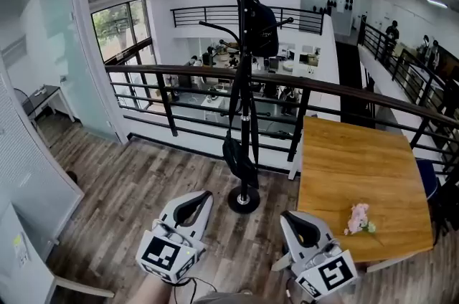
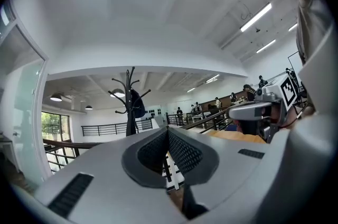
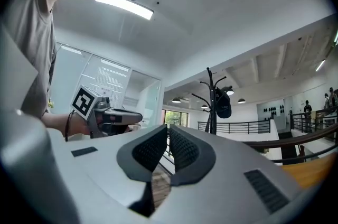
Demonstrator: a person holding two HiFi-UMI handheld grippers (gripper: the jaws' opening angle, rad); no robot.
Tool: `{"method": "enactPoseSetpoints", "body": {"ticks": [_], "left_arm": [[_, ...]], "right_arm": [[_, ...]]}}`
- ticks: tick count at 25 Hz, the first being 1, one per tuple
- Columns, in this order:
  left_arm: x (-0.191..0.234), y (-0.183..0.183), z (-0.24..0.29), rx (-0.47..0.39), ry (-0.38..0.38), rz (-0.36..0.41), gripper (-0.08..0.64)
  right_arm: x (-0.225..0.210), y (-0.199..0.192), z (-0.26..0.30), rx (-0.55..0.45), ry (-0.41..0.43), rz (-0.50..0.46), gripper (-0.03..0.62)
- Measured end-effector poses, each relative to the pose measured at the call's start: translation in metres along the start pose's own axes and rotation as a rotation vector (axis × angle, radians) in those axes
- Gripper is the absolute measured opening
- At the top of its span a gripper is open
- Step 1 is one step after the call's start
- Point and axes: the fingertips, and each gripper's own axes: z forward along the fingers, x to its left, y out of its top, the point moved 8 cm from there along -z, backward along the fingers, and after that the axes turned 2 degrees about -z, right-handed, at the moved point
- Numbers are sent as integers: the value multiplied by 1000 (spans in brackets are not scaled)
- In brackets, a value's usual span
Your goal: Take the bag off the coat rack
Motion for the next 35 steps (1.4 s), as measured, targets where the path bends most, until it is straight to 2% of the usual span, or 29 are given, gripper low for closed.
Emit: {"method": "enactPoseSetpoints", "body": {"ticks": [2,3,4,5,6,7,17,23,29,35], "left_arm": [[0,2,1,-26,77,-6,28],[1,3,2,-37,113,-6,187],[1,4,5,-39,130,-7,284],[0,3,9,-36,131,-12,282],[0,2,12,-31,129,-20,282],[1,0,15,-26,130,-25,282],[22,-25,44,26,136,-69,282],[44,-28,88,24,130,-61,282],[95,-38,137,34,112,-109,282],[138,-49,197,50,66,-78,282]], "right_arm": [[-7,-3,-5,-8,-32,6,37],[-11,-5,-7,-15,-54,7,43],[-17,-6,-8,-20,-74,10,81],[-22,-7,-9,-23,-92,15,179],[-28,-8,-8,-26,-107,22,223],[-32,-9,-7,-31,-121,30,238],[-55,-32,22,1,-123,60,244],[-89,-41,52,16,-133,56,244],[-113,-53,113,52,-144,51,244],[-145,-62,178,73,-161,36,244]]}}
